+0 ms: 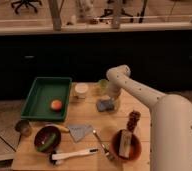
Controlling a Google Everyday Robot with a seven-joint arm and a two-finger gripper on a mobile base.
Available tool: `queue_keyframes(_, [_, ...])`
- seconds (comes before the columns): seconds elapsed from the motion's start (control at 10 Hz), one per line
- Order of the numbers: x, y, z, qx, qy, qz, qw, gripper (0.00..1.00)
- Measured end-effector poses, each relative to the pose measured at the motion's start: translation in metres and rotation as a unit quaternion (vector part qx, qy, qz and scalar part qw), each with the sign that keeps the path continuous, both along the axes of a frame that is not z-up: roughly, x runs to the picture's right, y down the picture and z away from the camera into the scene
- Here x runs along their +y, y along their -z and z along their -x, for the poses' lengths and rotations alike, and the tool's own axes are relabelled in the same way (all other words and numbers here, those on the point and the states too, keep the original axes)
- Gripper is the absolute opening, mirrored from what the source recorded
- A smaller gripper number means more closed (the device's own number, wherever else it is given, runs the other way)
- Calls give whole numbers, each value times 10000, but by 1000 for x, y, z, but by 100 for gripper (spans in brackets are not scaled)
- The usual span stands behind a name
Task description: Place sponge in table surface
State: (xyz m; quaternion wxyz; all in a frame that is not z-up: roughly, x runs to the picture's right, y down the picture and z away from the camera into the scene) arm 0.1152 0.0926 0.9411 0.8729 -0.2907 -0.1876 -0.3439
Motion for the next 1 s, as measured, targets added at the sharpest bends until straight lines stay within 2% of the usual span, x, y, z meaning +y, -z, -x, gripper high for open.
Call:
queue_keyframes(0.3, [3, -2, 12, -136, -2, 130, 9998, 80])
queue_keyframes(0.4, [6, -4, 14, -160, -7, 187, 9997, 74])
queue_keyframes(0.6, [10, -6, 17, -179, 15, 236, 9996, 57])
queue_keyframes(1.0, [11, -7, 18, -179, 9, 267, 9995, 14])
